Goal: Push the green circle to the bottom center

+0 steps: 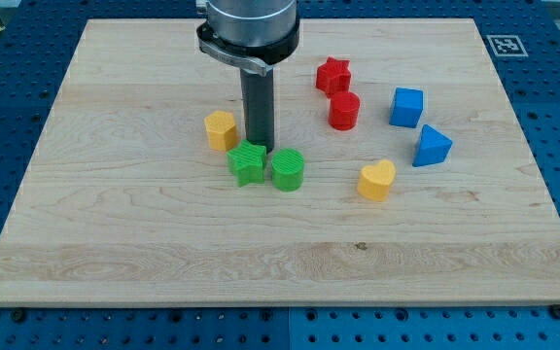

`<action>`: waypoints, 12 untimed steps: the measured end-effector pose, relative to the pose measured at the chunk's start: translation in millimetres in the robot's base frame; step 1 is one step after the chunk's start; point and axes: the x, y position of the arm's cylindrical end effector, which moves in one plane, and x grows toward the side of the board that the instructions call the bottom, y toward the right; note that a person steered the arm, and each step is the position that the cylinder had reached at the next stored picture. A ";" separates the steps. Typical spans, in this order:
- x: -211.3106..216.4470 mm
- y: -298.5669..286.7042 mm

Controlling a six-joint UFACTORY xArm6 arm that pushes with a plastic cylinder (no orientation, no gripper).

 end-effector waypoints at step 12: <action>44.5 26.1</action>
